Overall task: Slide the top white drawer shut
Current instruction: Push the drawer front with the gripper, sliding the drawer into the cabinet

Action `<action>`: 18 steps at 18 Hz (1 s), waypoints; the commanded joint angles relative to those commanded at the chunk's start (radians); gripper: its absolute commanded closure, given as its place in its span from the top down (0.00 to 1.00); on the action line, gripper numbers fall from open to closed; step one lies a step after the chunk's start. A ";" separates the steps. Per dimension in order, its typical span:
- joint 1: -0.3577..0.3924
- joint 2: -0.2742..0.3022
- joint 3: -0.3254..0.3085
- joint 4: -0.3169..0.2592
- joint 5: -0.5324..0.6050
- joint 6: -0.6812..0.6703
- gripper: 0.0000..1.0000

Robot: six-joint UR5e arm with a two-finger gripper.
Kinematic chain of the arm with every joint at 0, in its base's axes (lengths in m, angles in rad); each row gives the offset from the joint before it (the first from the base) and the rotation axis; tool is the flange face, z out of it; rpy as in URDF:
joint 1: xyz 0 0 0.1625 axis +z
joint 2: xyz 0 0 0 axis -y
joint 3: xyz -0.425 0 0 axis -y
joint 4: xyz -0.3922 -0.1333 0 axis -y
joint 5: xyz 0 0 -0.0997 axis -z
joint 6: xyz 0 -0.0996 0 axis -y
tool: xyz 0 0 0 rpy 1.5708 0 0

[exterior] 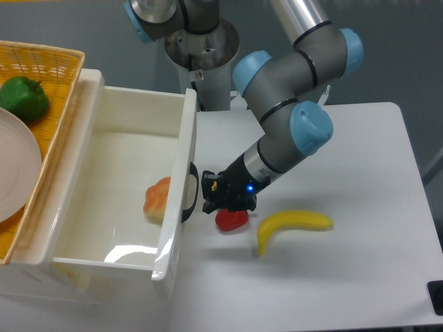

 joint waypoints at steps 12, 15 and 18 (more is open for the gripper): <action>-0.061 0.035 -0.002 -0.011 -0.002 -0.057 0.16; -0.084 0.035 -0.002 -0.009 0.000 -0.080 0.16; -0.106 0.037 -0.002 -0.008 -0.002 -0.094 0.16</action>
